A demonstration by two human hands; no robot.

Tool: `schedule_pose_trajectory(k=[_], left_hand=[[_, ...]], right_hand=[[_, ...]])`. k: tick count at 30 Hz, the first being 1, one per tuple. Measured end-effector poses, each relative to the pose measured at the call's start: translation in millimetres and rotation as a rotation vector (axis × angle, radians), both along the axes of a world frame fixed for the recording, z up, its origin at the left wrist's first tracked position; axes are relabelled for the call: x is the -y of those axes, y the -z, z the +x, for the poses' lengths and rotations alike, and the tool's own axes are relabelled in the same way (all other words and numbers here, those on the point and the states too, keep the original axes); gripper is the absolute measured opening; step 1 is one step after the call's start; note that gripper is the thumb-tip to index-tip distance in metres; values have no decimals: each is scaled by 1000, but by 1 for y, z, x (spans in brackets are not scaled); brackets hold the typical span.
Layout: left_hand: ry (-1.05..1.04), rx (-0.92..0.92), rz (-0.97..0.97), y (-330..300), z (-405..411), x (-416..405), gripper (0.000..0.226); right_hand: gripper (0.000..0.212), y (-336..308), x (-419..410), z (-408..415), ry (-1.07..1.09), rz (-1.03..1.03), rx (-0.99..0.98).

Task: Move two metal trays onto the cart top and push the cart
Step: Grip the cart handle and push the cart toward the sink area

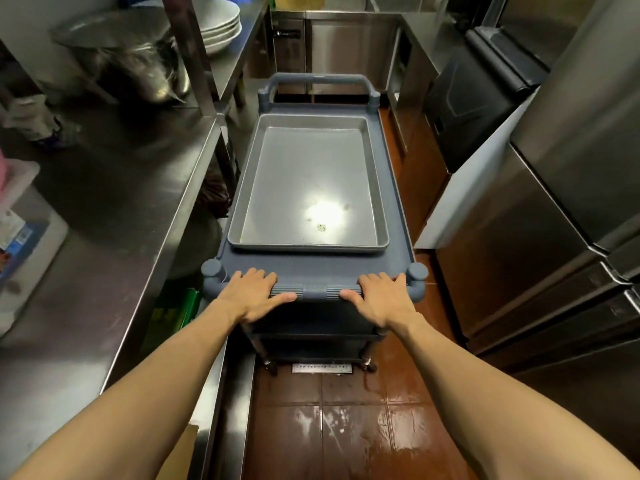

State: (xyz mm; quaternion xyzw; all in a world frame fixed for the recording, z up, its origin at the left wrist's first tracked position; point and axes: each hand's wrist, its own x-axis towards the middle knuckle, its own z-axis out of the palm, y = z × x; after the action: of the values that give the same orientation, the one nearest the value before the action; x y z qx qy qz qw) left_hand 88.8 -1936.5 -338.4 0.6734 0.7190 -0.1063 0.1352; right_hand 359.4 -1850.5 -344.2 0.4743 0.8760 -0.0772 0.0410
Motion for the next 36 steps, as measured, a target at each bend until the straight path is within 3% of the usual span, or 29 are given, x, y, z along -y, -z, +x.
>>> schedule_pose_trajectory(k=[15,25,36], left_hand=[[32,-54,86,6,-24,-152,83],[8,-32,67,2,-46,-300,76],[62,-35,133,6,-85,-469,94]], right_hand=[[72,5,-148,-25,46,48,-21],[74,6,-298,-48,45,40,-48],[74,10,-464,-84,67,53,-44]])
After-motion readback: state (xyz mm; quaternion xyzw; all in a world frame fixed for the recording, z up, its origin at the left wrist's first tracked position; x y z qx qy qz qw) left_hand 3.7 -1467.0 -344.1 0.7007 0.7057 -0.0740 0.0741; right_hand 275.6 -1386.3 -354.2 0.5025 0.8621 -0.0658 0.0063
